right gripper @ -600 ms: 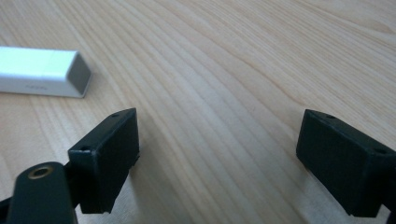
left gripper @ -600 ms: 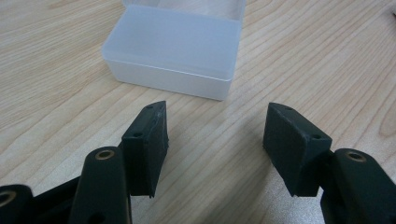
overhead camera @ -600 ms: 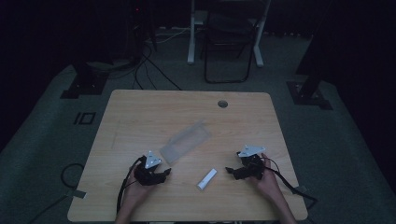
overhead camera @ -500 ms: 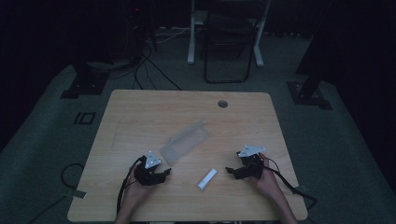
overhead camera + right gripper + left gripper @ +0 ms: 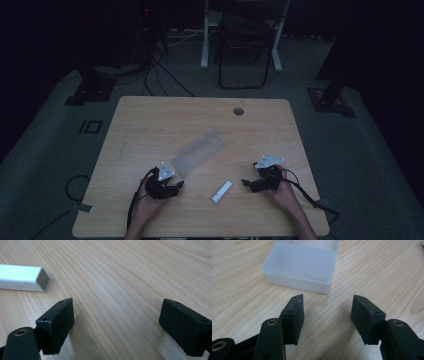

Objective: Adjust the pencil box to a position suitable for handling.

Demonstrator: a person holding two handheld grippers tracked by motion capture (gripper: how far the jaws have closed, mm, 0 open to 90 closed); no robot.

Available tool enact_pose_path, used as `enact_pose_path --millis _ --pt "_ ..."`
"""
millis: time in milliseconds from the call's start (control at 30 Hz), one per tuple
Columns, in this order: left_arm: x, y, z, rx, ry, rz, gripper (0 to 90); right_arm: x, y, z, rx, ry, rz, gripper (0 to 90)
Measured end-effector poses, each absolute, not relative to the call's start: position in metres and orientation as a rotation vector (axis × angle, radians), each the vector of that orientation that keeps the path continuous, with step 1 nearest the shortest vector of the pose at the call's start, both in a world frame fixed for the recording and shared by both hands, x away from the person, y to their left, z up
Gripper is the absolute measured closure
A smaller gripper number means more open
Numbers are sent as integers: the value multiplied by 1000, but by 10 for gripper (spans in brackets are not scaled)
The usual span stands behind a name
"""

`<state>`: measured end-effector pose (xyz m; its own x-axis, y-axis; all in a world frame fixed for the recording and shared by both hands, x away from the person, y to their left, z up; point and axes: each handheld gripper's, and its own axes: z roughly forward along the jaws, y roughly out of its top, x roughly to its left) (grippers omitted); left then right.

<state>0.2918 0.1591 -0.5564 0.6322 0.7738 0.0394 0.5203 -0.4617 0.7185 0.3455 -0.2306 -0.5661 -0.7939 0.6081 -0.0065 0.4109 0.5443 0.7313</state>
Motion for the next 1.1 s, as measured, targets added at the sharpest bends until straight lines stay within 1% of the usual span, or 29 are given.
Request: enact_pose_path --millis 200,333,433,633,800,933,1100 --pt "290 156 -554 2172 995 493 443 345 -231 -566 852 2523 1094 127" --pt "289 157 -551 2169 992 509 483 345 -231 -566 853 2523 1094 126" --pt "290 160 -545 2150 993 521 496 345 -231 -566 853 2523 1094 126" --pt "295 172 -527 2096 1014 630 500 346 -231 -566 852 2524 1094 126" --pt "312 175 -510 2086 1004 679 506 346 -231 -566 852 2523 1094 127" --pt "330 165 -502 2106 972 711 506 346 -231 -566 852 2523 1094 127" --pt "350 151 -500 2144 949 724 533 346 -231 -566 853 2523 1094 127"
